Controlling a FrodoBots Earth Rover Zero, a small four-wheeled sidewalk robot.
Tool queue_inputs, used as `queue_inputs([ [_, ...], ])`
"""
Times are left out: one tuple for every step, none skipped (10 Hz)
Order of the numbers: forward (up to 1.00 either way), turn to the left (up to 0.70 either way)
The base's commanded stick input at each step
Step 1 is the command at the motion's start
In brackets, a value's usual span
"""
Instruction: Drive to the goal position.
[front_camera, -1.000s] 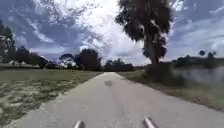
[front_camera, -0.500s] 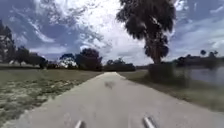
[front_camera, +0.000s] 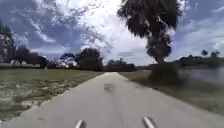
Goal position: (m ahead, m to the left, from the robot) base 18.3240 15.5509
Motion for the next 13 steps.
queue_inputs([
  [0.85, 0.0],
  [0.85, 0.0],
  [0.85, 0.0],
  [0.85, 0.0],
  [0.85, 0.0],
  [0.85, 0.0],
  [0.85, 0.0],
  [0.85, 0.0],
  [0.85, 0.0],
  [0.85, 0.0],
  [0.85, 0.0],
  [0.85, 0.0],
  [0.85, 0.0],
])
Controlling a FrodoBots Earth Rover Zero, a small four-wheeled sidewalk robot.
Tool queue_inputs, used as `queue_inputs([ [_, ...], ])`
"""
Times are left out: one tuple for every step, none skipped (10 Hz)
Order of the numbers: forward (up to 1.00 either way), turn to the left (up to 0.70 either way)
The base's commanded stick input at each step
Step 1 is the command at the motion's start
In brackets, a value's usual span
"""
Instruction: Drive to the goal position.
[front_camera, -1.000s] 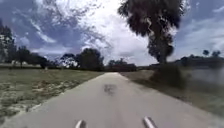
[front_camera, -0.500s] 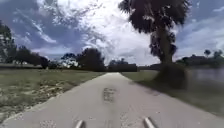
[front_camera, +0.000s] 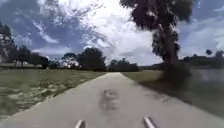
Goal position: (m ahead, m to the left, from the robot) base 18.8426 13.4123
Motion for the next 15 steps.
queue_inputs([
  [0.85, 0.0],
  [0.85, 0.0],
  [0.85, 0.06],
  [0.85, 0.31],
  [0.85, 0.33],
  [0.85, 0.34],
  [0.85, 0.34],
  [0.85, 0.0],
  [0.85, 0.0],
  [0.85, 0.0],
  [0.85, 0.0],
  [0.85, 0.0],
  [0.85, 0.0],
  [0.85, 0.0],
  [0.85, 0.0],
])
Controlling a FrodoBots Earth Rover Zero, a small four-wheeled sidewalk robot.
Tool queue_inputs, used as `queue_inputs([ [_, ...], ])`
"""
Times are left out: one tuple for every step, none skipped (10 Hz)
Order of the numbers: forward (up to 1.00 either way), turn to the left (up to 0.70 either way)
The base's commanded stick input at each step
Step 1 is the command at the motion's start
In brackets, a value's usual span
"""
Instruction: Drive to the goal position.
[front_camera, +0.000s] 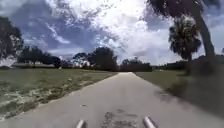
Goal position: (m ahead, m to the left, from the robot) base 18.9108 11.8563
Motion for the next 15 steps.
queue_inputs([
  [0.85, 0.0],
  [0.85, 0.02],
  [0.85, 0.12],
  [0.85, 0.25],
  [0.85, 0.27],
  [0.85, 0.23],
  [0.85, 0.1],
  [0.85, 0.0],
  [0.85, 0.0],
  [0.85, 0.0],
  [0.85, 0.0],
  [0.85, 0.0],
  [0.85, 0.0],
  [0.85, 0.0],
  [0.85, 0.0],
])
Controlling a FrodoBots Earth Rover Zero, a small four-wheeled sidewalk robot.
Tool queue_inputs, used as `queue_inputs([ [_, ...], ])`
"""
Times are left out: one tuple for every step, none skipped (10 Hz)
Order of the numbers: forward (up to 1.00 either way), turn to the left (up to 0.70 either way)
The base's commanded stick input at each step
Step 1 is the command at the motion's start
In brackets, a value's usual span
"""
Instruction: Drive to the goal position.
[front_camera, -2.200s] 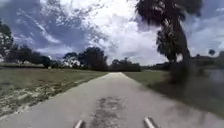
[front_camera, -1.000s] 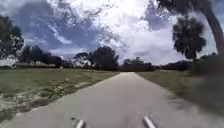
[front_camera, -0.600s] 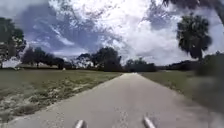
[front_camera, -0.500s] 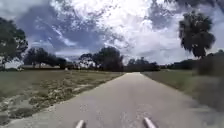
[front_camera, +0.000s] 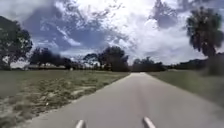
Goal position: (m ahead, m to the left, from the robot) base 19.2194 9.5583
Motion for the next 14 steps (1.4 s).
queue_inputs([
  [0.85, 0.0],
  [0.85, 0.0],
  [0.85, 0.0],
  [0.85, 0.0],
  [0.85, 0.0],
  [0.85, 0.0],
  [0.85, 0.0],
  [0.85, 0.0],
  [0.85, 0.0],
  [0.85, 0.0],
  [0.85, 0.0],
  [0.85, 0.0],
  [0.85, 0.0],
  [0.85, 0.0],
])
